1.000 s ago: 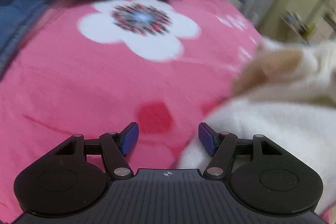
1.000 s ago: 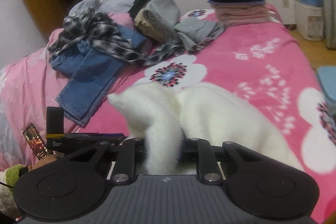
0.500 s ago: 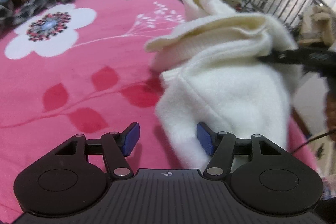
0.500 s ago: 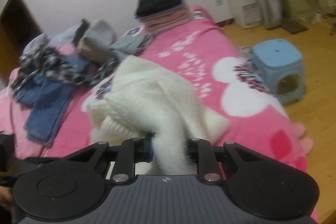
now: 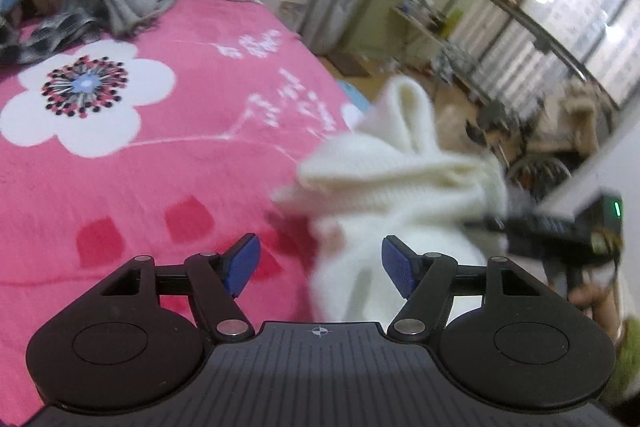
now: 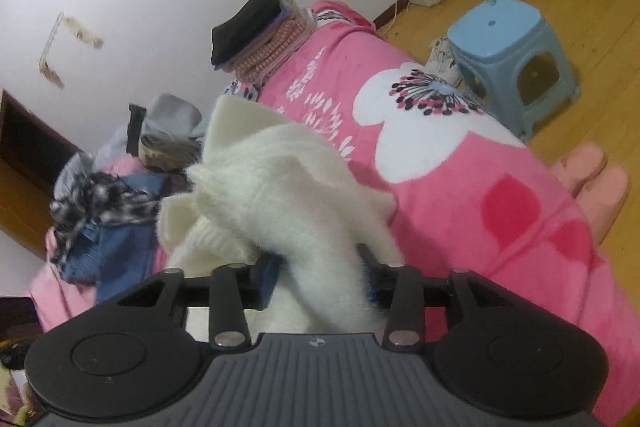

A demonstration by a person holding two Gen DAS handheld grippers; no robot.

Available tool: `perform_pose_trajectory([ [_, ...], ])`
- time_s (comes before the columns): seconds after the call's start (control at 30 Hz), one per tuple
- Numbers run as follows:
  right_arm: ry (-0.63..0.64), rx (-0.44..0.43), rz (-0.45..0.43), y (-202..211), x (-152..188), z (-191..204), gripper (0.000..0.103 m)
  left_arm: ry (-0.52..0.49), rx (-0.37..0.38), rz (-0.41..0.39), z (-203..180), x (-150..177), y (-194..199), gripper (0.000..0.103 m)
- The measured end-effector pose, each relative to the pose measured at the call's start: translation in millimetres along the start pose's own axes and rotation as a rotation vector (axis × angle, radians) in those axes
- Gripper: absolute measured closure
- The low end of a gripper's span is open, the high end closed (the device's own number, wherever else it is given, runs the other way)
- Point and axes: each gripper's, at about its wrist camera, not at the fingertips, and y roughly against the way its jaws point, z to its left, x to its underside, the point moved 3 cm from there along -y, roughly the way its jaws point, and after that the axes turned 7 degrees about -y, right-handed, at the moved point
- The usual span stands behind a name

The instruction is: Fold clothes

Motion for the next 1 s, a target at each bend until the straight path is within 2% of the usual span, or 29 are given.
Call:
perform_pose_trajectory([
  [0.1,-0.062,-0.034,0.005,4.5,-1.3,-8.9,0.049,0.065,-0.012,-0.016,20.5,-12.4,-18.5,0.036],
  [0.17,-0.118,-0.063,-0.004,10.8,0.1,-17.8,0.039,0.097,-0.022,-0.016,31.0,-19.8,-31.6,0.036],
  [0.33,-0.284,-0.110,-0.037,26.9,11.9,-48.4,0.034,0.131,-0.027,-0.017,44.7,-42.0,-63.4,0.035],
  [0.4,-0.360,-0.092,-0.029,28.6,19.2,-63.7,0.029,0.112,-0.031,-0.010,46.3,-54.9,-83.4,0.036],
  [0.43,-0.390,-0.084,-0.005,26.7,23.8,-69.8,0.023,0.106,-0.030,0.001,45.7,-59.6,-92.6,0.035],
  [0.53,-0.447,-0.081,0.069,17.4,37.7,-81.3,0.021,0.096,0.005,0.049,42.8,-70.8,-126.9,0.036],
  [0.6,-0.453,-0.103,0.085,10.5,42.9,-81.4,0.019,0.094,0.043,0.091,39.7,-74.0,-151.6,0.036],
  [0.67,-0.458,-0.125,0.093,1.8,41.7,-80.3,0.011,0.116,0.083,0.133,38.7,-74.0,-173.7,0.036],
  [0.77,-0.438,-0.161,0.109,-8.1,36.5,-76.6,0.011,0.178,0.152,0.188,39.9,-70.3,-198.1,0.036],
  [0.83,-0.431,-0.203,0.106,-15.2,32.3,-72.5,0.018,0.183,0.175,0.188,37.9,-66.8,-197.9,0.036],
  [0.9,-0.412,-0.225,0.100,-23.1,28.8,-67.1,0.019,0.181,0.198,0.202,35.7,-59.9,-193.1,0.036],
  [1.0,-0.382,-0.240,0.112,-42.2,22.3,-62.9,0.024,0.250,0.241,0.236,40.4,-47.0,-187.7,0.038],
])
